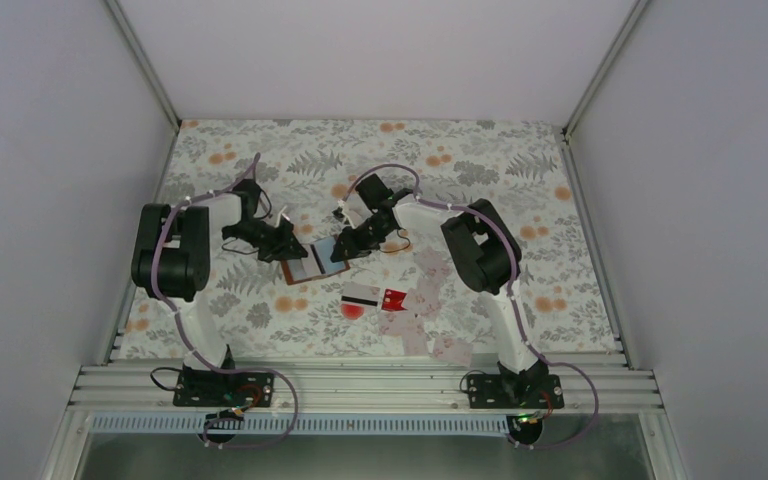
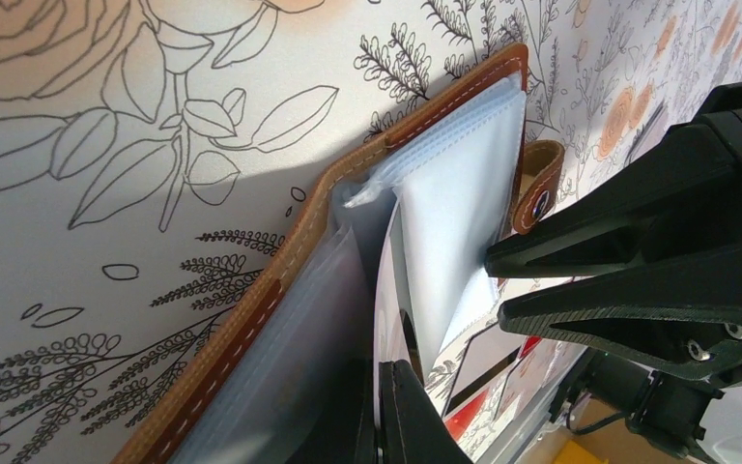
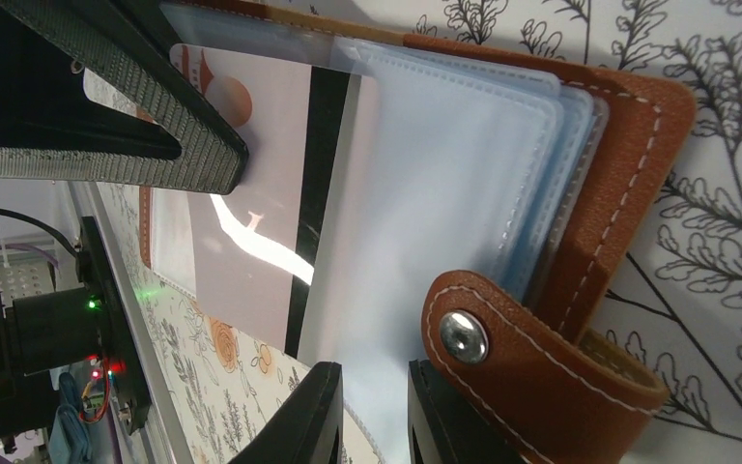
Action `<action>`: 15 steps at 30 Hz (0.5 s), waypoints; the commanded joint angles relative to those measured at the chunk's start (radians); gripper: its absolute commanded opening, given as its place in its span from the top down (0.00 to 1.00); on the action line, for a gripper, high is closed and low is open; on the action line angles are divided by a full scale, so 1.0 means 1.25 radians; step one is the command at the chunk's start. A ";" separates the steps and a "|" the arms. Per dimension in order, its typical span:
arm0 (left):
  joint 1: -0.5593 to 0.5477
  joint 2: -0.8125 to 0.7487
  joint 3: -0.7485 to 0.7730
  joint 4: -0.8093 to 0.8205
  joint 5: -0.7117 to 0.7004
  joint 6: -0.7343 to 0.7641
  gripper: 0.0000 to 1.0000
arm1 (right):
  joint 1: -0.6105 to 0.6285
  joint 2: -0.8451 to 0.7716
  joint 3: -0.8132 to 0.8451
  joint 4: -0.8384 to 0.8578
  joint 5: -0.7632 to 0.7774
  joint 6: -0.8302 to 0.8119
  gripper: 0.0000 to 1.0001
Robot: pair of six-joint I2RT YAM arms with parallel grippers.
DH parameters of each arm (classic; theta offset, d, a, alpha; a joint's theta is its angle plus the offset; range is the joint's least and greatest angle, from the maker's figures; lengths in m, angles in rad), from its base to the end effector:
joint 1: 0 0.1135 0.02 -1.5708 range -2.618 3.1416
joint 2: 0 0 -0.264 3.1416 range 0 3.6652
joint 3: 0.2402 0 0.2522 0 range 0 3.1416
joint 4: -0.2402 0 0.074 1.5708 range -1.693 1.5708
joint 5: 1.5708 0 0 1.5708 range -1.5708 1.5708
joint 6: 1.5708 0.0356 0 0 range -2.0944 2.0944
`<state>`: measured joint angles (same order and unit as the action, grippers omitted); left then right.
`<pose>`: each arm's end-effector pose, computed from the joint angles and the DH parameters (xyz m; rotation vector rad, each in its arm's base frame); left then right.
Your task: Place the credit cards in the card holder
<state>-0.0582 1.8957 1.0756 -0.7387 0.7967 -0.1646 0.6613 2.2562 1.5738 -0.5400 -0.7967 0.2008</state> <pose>0.3144 -0.0438 0.1266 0.1432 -2.8246 1.1848 0.3386 0.2957 0.1170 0.8486 -2.7035 -1.2882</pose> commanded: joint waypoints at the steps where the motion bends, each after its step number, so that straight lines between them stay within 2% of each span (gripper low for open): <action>1: -0.012 0.032 -0.006 -0.023 -0.038 0.013 0.98 | -0.005 -0.021 -0.022 -0.014 0.037 -0.005 0.81; 15: -0.022 0.056 0.014 -0.017 -0.039 0.011 0.98 | -0.007 -0.038 -0.022 -0.012 0.041 0.003 0.81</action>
<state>-0.0704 1.9289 1.1034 -0.7536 0.8188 -0.1646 0.6590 2.2448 1.5612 -0.5381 -0.7898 0.2012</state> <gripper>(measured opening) 0.025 0.187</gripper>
